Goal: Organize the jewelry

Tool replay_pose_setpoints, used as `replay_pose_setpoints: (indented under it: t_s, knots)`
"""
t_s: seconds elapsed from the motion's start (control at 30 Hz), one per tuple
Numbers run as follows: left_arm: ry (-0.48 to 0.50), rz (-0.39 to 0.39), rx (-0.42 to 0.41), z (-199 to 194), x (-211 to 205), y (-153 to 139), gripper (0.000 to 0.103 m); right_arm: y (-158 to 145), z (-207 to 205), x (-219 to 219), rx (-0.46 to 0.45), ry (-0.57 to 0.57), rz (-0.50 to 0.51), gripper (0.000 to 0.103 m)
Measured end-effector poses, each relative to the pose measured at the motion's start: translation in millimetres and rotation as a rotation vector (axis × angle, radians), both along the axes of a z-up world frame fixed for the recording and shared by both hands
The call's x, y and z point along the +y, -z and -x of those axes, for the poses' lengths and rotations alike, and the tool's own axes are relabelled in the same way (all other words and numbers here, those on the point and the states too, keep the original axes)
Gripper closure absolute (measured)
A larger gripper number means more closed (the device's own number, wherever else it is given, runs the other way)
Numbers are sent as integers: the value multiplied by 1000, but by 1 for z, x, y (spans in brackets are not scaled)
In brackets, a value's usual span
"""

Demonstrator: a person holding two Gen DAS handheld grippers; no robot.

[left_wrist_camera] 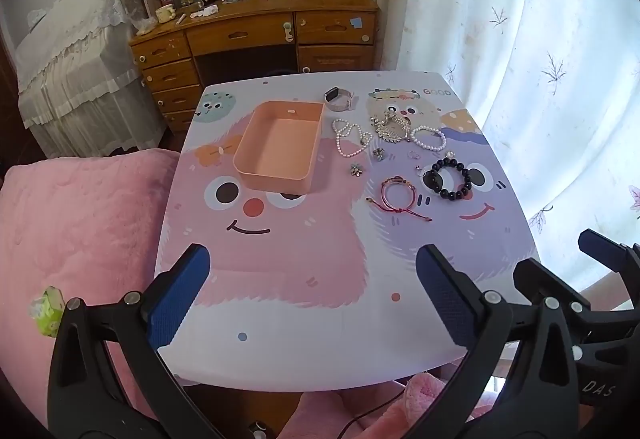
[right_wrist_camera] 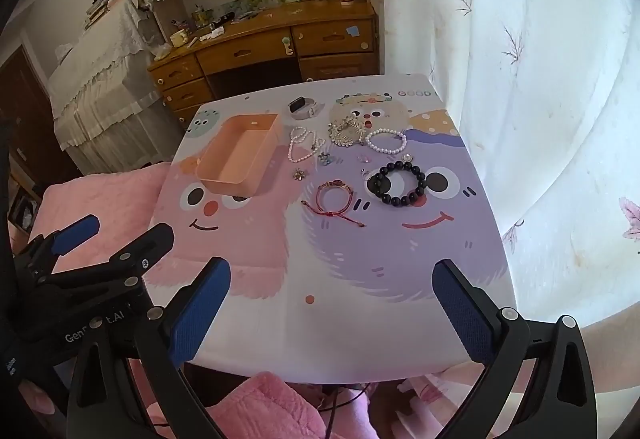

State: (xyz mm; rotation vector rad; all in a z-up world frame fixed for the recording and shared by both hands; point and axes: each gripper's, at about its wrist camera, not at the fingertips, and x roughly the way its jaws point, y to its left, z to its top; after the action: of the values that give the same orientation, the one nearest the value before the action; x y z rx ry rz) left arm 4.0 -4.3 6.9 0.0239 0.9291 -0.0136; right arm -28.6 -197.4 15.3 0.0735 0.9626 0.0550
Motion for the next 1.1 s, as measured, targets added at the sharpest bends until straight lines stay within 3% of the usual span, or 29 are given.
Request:
replay_pose_setpoints:
  t_s: [1.1]
  knots:
    - [2, 0, 3, -7, -2, 5, 1, -6, -4, 3, -1, -2, 6, 0]
